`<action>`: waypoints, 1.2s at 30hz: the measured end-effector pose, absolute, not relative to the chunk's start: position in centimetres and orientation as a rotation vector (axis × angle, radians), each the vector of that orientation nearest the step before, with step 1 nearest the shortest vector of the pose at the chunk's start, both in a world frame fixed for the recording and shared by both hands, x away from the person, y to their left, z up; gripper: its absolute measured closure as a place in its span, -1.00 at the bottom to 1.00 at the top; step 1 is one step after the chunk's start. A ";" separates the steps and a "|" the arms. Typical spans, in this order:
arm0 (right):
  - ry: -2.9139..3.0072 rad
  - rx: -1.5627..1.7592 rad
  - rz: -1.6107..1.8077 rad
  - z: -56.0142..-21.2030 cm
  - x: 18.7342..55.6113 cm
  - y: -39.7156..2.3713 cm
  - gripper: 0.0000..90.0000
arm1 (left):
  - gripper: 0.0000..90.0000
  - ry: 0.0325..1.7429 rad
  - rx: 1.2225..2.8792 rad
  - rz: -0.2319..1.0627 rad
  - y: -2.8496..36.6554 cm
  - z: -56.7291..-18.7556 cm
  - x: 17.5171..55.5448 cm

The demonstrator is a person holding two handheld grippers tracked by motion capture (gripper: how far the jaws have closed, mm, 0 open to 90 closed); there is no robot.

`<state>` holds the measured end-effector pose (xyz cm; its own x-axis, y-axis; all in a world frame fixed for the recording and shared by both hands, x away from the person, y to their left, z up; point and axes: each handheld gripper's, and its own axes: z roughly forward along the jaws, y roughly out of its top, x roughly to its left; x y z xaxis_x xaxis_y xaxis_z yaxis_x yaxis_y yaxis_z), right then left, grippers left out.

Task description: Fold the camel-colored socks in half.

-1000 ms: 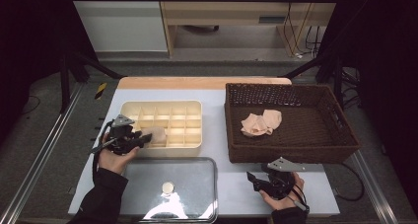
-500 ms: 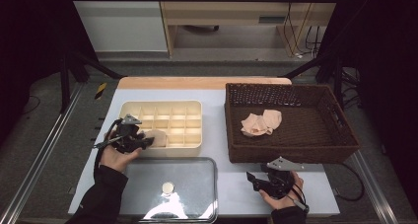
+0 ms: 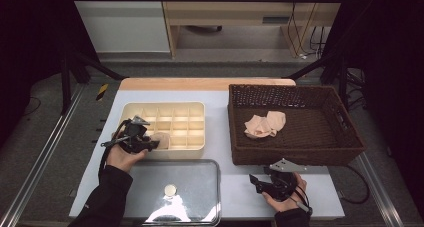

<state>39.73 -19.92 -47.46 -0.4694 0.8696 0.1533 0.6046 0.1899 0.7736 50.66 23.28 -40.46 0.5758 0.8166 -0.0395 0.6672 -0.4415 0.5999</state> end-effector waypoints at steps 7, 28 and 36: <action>2.154 1.385 1.160 -47.5 39.7 -19.8 -0.18 | 0.51 1.185 2.269 0.335 22.7 -40.9 50.9; 2.159 1.376 1.157 -47.6 39.7 -19.8 -0.20 | 0.02 1.157 2.184 0.434 23.1 -40.2 50.4; 2.165 1.367 1.146 -47.6 39.6 -19.8 -0.14 | 0.70 1.141 2.164 0.406 23.4 -40.1 50.5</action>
<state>39.65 -19.85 -47.59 -0.4825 0.8659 0.1322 0.5963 0.2141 0.7737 50.51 23.44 -40.10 0.5734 0.8188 -0.0277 0.6177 -0.4098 0.6712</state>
